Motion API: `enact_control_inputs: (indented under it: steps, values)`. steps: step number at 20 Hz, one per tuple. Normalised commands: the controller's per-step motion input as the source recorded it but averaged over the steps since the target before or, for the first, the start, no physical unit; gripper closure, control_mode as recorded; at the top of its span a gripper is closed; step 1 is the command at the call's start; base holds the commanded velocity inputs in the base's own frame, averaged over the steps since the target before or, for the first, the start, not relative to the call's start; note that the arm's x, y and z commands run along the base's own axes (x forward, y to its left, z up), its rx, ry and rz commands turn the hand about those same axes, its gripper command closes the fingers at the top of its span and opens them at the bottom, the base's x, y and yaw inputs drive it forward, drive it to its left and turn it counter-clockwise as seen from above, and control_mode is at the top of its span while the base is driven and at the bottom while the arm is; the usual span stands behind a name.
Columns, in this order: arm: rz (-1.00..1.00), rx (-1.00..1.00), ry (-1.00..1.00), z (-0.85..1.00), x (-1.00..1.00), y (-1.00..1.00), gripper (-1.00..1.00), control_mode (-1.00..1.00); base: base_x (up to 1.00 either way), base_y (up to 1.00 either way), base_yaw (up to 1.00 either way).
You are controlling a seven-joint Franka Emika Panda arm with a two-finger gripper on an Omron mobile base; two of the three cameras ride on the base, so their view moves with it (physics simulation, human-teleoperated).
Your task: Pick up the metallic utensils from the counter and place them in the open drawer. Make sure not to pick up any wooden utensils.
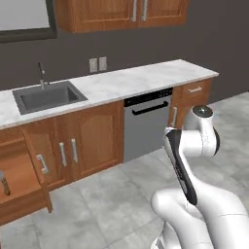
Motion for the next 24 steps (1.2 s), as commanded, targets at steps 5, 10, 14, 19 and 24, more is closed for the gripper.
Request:
enact_control_inputs:
  steps: [5,10,14,19,24]
  values:
    - [0.00,0.00,0.00,0.00,0.00,0.00,-1.00,1.00,0.51,-0.24,-0.69]
    - [0.00,0.00,0.00,0.00,0.00,0.00,-1.00,1.00,0.80,-0.05,-0.64]
    - [0.00,0.00,0.00,0.00,0.00,0.00,-1.00,1.00,0.96,0.00,-0.58]
    - [0.00,0.00,0.00,0.00,0.00,0.00,-1.00,1.00,0.99,-0.03,-0.52]
    - [0.00,0.00,0.00,0.00,0.00,0.00,-1.00,1.00,1.00,-0.13,-0.44]
